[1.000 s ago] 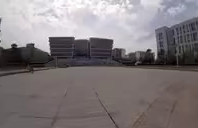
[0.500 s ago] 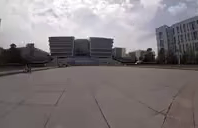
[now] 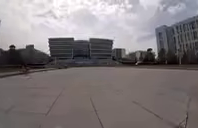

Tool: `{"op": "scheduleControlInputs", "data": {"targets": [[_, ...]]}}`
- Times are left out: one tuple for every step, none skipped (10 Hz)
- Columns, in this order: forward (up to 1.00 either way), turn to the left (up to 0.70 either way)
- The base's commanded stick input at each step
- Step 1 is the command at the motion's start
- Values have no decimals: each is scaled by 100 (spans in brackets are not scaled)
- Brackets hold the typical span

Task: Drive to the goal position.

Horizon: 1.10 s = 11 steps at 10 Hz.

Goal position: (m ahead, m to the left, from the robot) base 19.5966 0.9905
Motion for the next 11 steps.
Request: {"op": "scheduleControlInputs", "data": {"targets": [[70,0],[70,0],[70,0],[70,0],[70,0],[70,0],[70,0],[70,0],[70,0],[70,0],[70,0]]}}
